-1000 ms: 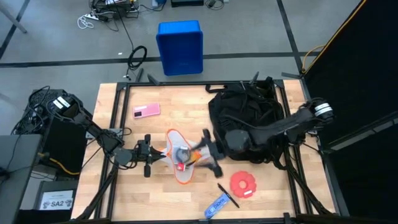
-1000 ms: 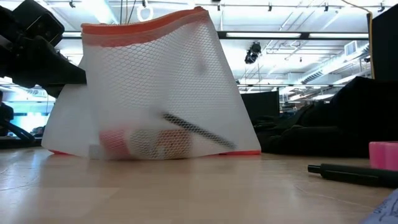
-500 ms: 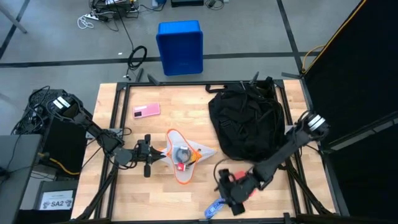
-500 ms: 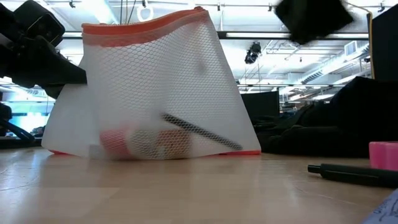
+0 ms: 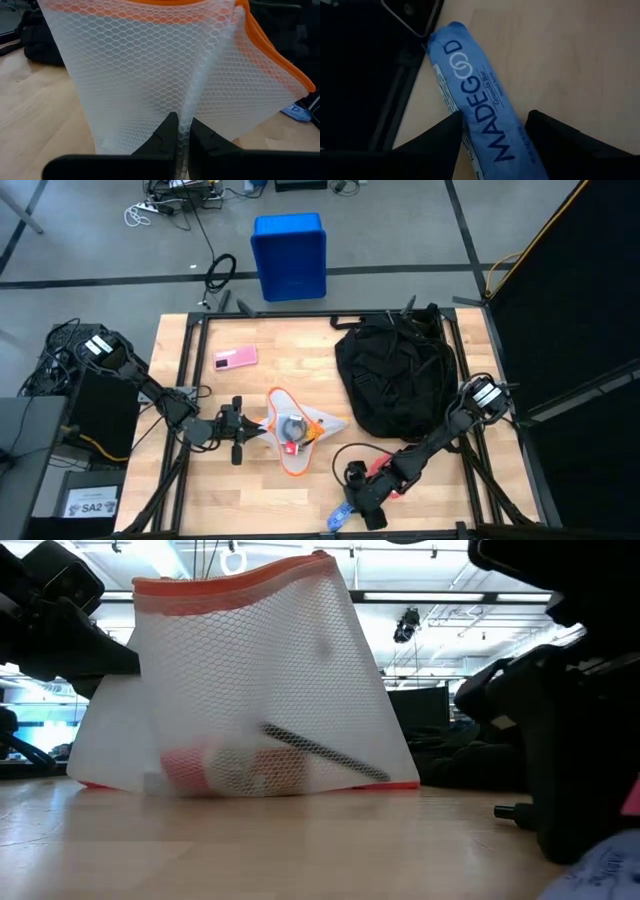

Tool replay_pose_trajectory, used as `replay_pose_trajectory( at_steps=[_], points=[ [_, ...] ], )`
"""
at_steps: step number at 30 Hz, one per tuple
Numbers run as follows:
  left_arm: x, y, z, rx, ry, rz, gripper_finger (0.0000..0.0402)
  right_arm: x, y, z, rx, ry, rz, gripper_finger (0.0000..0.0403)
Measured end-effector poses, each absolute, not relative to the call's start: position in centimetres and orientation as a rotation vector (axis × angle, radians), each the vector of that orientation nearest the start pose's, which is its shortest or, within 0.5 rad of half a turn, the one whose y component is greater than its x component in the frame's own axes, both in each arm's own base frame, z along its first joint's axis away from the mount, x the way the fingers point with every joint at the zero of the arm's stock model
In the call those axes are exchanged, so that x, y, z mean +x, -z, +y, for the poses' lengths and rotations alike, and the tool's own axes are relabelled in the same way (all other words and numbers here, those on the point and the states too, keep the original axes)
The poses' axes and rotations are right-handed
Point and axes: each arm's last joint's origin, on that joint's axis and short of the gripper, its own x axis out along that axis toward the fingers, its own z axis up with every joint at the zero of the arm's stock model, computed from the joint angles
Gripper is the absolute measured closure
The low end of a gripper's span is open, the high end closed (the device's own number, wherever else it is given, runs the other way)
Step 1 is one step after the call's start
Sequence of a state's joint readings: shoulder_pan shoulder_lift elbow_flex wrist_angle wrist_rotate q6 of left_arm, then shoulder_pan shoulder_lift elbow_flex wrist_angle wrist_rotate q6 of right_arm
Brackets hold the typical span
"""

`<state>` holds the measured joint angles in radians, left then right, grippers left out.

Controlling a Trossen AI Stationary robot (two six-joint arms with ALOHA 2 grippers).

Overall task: Unpack backpack
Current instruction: Put the chocolate bar into the zip bag

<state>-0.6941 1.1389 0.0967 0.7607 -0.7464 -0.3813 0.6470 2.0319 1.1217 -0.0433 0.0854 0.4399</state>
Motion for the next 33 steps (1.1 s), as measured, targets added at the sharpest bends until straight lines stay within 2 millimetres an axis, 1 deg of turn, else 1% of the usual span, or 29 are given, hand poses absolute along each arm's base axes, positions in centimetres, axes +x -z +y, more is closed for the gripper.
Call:
replay_pose_trajectory(
  at_steps=[2,3,5,8,9,10,14,16,18,20,23,25,28,31,33],
  points=[
    [14.3,-13.7,-9.4,-0.193,-0.091,0.199,0.0402,31.4,-10.6,23.1,0.029,-0.306,0.985,0.0217],
    [14.3,-13.7,-9.4,-0.193,-0.091,0.199,0.0402,31.5,-10.5,23.0,0.016,-0.308,0.979,0.0235],
    [14.3,-13.7,-9.4,-0.193,-0.091,0.199,0.0402,31.7,-10.8,22.8,-0.004,-0.314,0.954,0.0279],
    [14.3,-13.7,-9.4,-0.193,-0.092,0.2,0.0402,32.1,-11.1,22.5,0.005,-0.315,0.93,0.036],
    [14.3,-13.7,-9.4,-0.193,-0.092,0.201,0.0402,32.2,-11.2,22.4,0.006,-0.315,0.926,0.038],
    [14.3,-13.7,-9.4,-0.196,-0.092,0.201,0.0402,32.3,-11.3,22.3,0.008,-0.32,0.922,0.0389],
    [14.3,-13.7,-9.4,-0.202,-0.093,0.201,0.0402,32.2,-12.2,22.1,-0.003,-0.336,0.901,0.0392],
    [14.3,-13.7,-9.4,-0.2,-0.093,0.203,0.0402,32.0,-13.1,22.0,-0.021,-0.35,0.882,0.0398],
    [14.3,-13.7,-9.4,-0.2,-0.093,0.203,0.0402,32.1,-14.9,22.0,-0.026,-0.361,0.805,0.0398],
    [14.3,-13.7,-9.4,-0.2,-0.093,0.203,0.0402,32.1,-17.1,21.9,-0.034,-0.369,0.706,0.0399],
    [14.3,-13.7,-9.4,-0.2,-0.094,0.203,0.0402,32.1,-19.7,21.8,-0.078,-0.382,0.566,0.04],
    [14.3,-13.7,-9.4,-0.201,-0.093,0.203,0.0402,32.2,-21.8,21.7,-0.109,-0.376,0.439,0.0401],
    [14.3,-13.7,-9.4,-0.201,-0.093,0.203,0.0402,32.6,-24.6,20.8,-0.159,-0.275,0.252,0.0402],
    [14.3,-13.7,-9.4,-0.201,-0.094,0.204,0.0402,33.7,-25.9,19.3,-0.198,-0.122,0.125,0.0402],
    [14.3,-13.6,-9.4,-0.2,-0.094,0.204,0.0402,34.6,-26.5,17.9,-0.186,-0.075,0.058,0.0402]
  ],
)
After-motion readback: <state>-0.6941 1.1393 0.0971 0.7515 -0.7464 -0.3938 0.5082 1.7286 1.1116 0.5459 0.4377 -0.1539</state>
